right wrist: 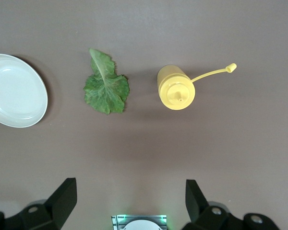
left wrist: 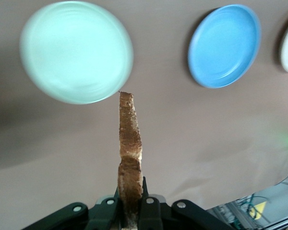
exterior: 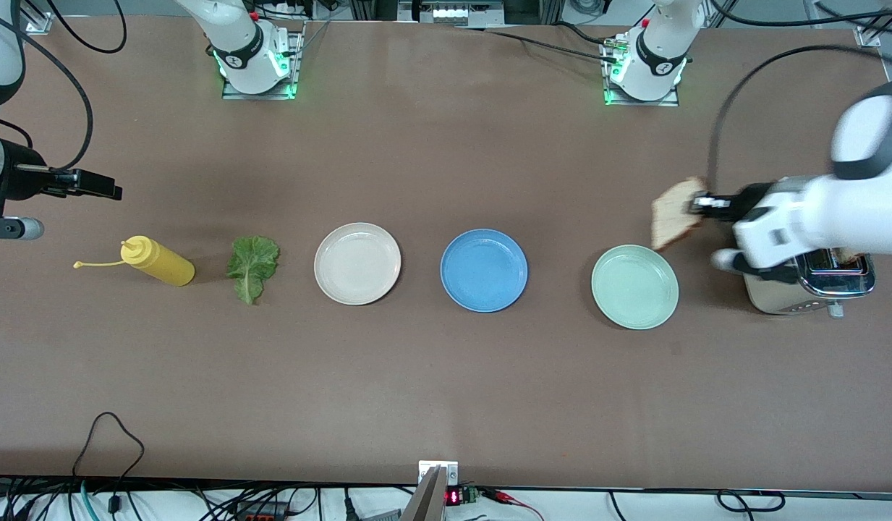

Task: Make sandwich in blue plate with both arms
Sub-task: 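Carry the toast to the blue plate and lower it flat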

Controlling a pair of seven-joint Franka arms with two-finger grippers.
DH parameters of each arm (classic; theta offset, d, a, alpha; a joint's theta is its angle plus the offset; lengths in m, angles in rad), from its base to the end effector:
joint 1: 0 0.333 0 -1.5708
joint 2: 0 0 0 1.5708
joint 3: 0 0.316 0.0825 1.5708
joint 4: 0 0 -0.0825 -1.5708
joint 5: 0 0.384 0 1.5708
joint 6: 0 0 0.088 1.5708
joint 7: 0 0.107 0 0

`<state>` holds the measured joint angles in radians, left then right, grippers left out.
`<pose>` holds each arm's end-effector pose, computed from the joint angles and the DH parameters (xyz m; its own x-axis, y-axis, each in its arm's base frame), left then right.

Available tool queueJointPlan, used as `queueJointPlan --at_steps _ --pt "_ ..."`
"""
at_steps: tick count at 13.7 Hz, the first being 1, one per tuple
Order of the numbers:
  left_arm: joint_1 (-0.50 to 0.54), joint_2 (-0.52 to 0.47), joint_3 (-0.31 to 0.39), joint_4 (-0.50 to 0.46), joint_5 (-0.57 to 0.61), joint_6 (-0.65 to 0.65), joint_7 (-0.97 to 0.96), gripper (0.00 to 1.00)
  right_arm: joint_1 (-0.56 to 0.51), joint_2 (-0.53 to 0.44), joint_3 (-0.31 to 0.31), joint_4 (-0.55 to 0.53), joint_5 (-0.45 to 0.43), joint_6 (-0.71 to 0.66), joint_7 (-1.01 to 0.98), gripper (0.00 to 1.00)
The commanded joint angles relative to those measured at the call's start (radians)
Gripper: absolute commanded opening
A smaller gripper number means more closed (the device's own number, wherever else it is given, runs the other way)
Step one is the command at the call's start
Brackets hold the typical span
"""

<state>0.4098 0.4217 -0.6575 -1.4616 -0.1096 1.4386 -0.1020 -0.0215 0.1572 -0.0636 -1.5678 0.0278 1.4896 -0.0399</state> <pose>0.6117 -0.1056 0.4636 0.9065 -0.1947 -0.3746 -0.0729 -0.9462 0.3152 0.5820 -0.0440 0.5303 0.9718 -0.0422 -0.2320 -0.0497 -0.9984 -0.0268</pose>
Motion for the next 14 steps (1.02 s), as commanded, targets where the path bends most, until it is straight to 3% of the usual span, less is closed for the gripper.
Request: queueJointPlan --at_steps 1,8,14 --pt "-0.057 0.083 -0.007 -0.042 -0.079 0.147 -0.059 0.01 -0.017 0.01 -0.002 0.012 0.011 -0.006 -0.012 1.0" --pt "-0.295 0.287 -0.002 -0.059 -0.107 0.607 -0.242 0.01 -0.023 0.016 -0.001 0.011 0.012 -0.009 0.0 1.0" --pt "-0.359 0.394 -0.007 -0.059 -0.111 0.781 -0.291 0.01 -0.026 0.021 -0.001 0.009 0.012 -0.009 -0.005 1.0"
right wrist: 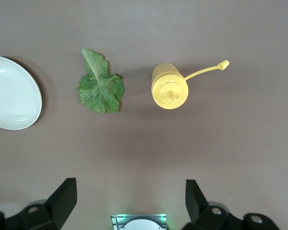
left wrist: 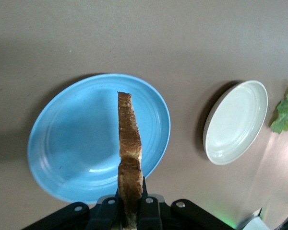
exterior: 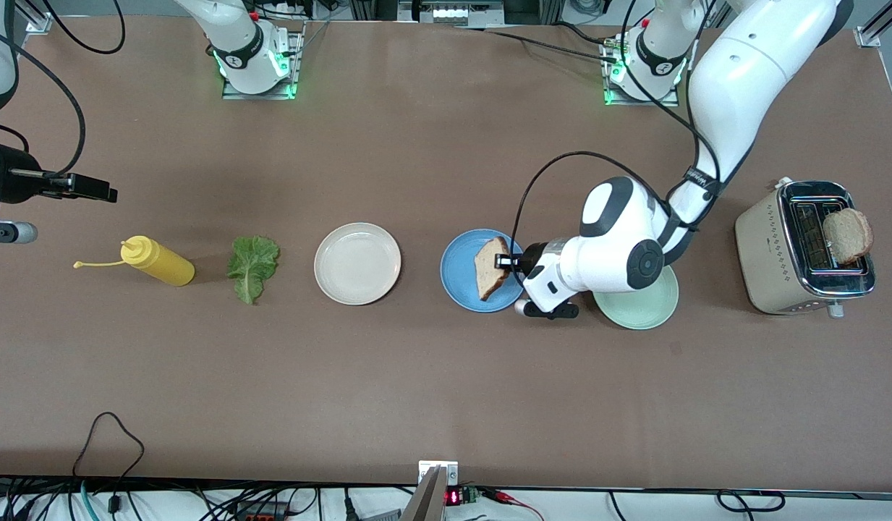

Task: Make sandwich in blue plate with both arms
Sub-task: 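Carry the toast to the blue plate and lower it flat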

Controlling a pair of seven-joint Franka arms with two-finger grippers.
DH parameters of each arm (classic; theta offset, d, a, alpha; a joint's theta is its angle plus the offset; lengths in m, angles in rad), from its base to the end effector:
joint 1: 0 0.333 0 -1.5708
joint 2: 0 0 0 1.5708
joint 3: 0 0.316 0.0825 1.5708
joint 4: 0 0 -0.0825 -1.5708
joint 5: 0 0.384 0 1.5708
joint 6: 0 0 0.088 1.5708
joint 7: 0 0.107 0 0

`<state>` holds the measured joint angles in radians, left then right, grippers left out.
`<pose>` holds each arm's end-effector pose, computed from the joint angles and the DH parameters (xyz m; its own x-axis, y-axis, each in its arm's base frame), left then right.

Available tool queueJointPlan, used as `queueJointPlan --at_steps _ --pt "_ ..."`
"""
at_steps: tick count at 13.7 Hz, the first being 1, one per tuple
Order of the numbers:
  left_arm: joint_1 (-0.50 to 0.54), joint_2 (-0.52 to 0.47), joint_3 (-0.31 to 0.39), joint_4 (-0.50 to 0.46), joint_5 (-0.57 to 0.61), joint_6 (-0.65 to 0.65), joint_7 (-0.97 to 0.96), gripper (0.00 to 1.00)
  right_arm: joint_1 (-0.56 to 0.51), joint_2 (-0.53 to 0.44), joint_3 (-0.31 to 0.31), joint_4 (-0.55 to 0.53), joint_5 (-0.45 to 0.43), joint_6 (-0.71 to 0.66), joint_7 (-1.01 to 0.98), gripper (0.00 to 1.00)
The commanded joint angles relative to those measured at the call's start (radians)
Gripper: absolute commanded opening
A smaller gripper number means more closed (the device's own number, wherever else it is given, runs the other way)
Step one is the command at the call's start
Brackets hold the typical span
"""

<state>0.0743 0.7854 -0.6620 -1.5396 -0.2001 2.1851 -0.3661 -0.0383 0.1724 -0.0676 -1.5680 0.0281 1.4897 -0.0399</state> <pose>0.6244 -0.3281 0.2702 0.9604 -0.0277 -0.2771 0.1208 -0.8551 0.5041 0.5839 -0.0561 0.5214 0.9670 -0.0623 -0.2468 -0.0709 -0.9971 -0.0260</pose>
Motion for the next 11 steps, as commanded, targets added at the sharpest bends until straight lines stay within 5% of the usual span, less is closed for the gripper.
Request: queueJointPlan --at_steps 1,9,10,11 --pt "-0.03 0.032 -0.002 0.018 -0.028 0.047 -0.039 0.01 -0.008 0.016 0.003 0.009 0.013 -0.008 -0.003 1.0" --pt "-0.067 0.04 -0.002 -0.019 -0.041 0.05 -0.042 0.03 0.009 0.042 0.008 -0.023 0.013 0.041 0.003 1.0" --pt "-0.065 0.043 0.001 -0.019 -0.039 0.048 -0.039 0.13 0.009 0.048 0.009 -0.026 0.013 0.053 0.003 1.0" --pt "-0.058 0.043 0.012 -0.017 -0.033 0.048 -0.027 0.42 0.011 0.045 0.009 -0.056 0.015 0.096 0.003 1.0"
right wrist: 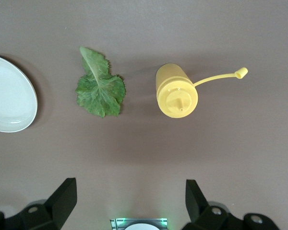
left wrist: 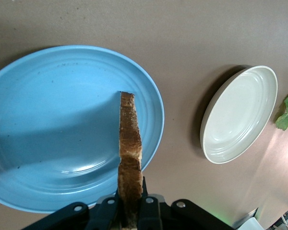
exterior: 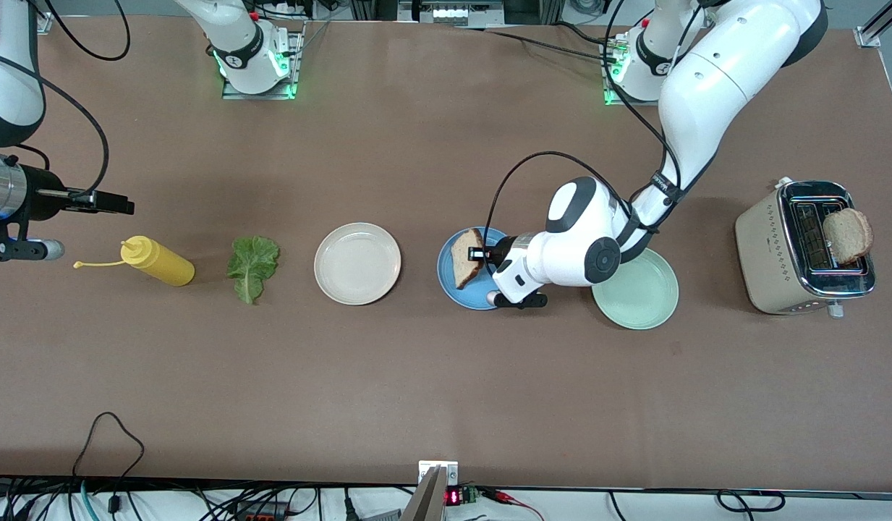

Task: Make sandwich in blue plate with both arms
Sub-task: 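Carry the toast to the blue plate and lower it flat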

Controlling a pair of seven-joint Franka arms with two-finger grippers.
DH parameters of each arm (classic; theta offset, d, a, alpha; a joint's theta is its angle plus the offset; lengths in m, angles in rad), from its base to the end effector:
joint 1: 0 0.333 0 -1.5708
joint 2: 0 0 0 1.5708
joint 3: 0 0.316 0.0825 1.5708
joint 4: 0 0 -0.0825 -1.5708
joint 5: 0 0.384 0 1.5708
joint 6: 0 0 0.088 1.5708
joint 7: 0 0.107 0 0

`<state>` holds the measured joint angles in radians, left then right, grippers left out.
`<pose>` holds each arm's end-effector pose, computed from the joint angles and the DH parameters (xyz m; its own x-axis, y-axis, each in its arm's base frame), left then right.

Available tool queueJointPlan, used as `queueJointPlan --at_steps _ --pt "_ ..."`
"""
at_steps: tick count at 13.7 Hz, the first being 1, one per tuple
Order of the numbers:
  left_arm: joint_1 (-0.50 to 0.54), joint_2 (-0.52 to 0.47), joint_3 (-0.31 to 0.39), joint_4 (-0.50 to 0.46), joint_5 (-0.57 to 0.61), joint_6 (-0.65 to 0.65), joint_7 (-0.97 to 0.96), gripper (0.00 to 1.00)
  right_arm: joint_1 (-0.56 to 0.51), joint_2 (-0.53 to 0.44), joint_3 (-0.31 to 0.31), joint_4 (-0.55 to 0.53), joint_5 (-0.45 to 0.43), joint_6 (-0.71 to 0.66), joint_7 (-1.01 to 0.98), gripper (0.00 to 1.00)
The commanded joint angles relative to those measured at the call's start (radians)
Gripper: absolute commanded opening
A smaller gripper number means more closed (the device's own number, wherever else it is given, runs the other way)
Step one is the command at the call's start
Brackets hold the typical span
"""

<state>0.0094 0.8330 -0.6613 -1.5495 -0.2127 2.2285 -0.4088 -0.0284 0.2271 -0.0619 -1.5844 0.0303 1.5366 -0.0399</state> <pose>0.6002 -0.3682 0.2406 0.9449 -0.0308 -0.3259 0.1447 -0.8536 0.5005 0.5978 -0.0477 0.4843 0.9616 -0.0482 -0.2702 -0.0575 -0.9980 -0.0263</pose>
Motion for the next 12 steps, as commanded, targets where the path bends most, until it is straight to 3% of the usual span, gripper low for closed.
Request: queueJointPlan --at_steps 1,2,3,7,12 --pt "0.018 -0.008 0.017 -0.007 -0.016 0.0 0.016 0.74 0.001 -0.021 0.005 -0.086 0.013 0.115 0.006 1.0" --pt "0.035 -0.011 0.019 -0.009 -0.011 -0.006 0.016 0.96 0.001 -0.026 0.005 -0.116 0.013 0.156 0.006 1.0" --pt "0.044 -0.014 0.019 -0.008 -0.011 -0.007 0.016 1.0 0.004 -0.031 0.005 -0.141 0.022 0.192 0.008 1.0" --pt "0.093 -0.049 0.023 -0.009 0.033 -0.078 0.04 1.0 0.03 -0.038 0.013 -0.212 0.025 0.296 0.116 1.0" --pt "0.133 -0.205 0.028 -0.008 0.123 -0.223 0.034 1.0 0.1 -0.017 0.027 -0.324 0.023 0.496 0.261 1.0"
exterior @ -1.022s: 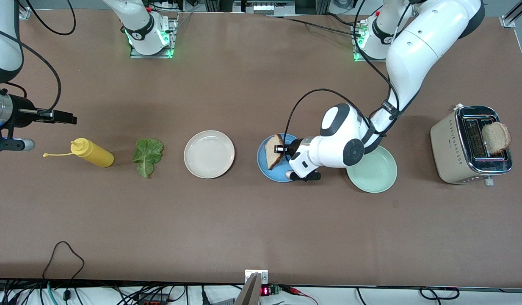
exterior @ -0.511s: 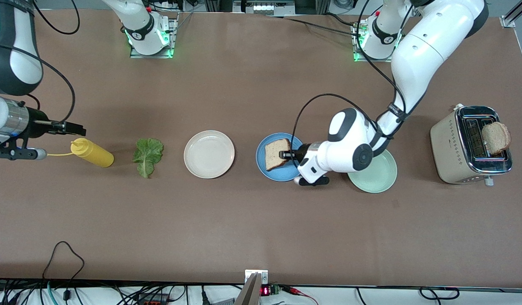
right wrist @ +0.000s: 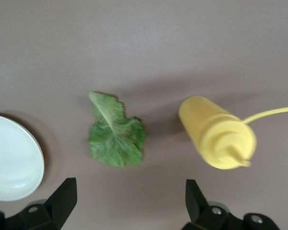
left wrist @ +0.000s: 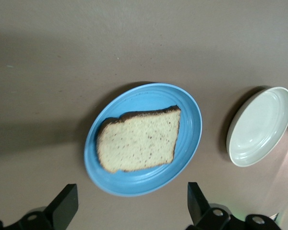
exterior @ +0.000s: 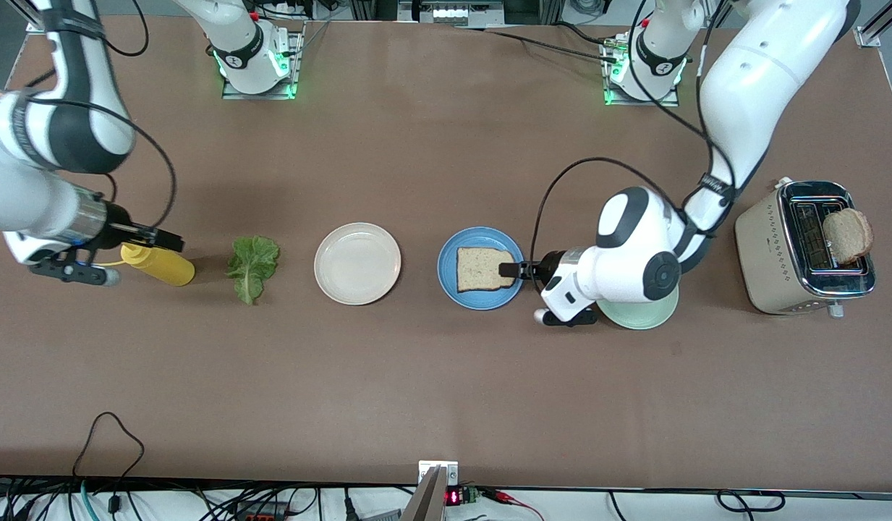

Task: Make sandwich in blue plate with both arms
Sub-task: 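Grasp the lettuce leaf with the right gripper while the left gripper withdraws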

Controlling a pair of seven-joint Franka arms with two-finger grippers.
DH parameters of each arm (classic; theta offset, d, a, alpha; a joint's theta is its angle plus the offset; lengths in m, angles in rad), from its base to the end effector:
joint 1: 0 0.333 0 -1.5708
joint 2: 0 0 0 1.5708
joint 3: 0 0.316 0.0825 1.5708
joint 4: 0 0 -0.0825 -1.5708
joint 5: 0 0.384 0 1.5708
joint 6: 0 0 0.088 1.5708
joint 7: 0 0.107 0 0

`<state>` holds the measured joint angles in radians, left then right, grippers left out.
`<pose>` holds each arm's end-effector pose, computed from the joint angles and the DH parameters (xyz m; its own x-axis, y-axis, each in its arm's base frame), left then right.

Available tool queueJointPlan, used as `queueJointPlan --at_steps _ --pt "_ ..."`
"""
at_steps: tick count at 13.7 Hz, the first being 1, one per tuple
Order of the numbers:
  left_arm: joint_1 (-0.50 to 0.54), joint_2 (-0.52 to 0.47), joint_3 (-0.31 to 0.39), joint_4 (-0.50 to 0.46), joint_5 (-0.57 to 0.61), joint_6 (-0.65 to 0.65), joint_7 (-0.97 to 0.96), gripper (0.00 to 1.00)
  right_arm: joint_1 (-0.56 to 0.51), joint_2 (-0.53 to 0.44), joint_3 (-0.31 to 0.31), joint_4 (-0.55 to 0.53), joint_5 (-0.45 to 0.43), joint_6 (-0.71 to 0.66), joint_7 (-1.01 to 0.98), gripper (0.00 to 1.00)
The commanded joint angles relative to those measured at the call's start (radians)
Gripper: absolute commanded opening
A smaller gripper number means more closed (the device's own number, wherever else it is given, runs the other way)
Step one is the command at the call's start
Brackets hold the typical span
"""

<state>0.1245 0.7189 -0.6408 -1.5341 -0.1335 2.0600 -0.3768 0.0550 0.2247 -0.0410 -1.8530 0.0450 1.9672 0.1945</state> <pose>0.6348 -0.2836 0.2971 0.9595 -0.0240 -0.2805 0.0999 -0.9024 0.4191 0.6022 0.0125 0.3925 0.9738 -0.1966 -0.1140 -0.1988 -0.9800 -0.0083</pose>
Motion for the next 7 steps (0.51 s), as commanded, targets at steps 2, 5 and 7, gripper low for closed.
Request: queueJointPlan --at_steps 2,5,7 --pt "0.056 -0.133 0.004 -0.018 0.138 -0.109 0.007 1.0 0.014 0.03 0.056 -0.077 -0.005 0.143 0.025 1.0" --pt "0.113 -0.185 0.004 -0.008 0.245 -0.173 0.01 1.0 0.019 0.117 0.088 -0.095 -0.017 0.274 0.003 1.0" --pt "0.132 -0.228 0.007 -0.006 0.317 -0.186 0.01 1.0 0.02 0.172 0.093 -0.097 -0.046 0.332 -0.023 1.0"
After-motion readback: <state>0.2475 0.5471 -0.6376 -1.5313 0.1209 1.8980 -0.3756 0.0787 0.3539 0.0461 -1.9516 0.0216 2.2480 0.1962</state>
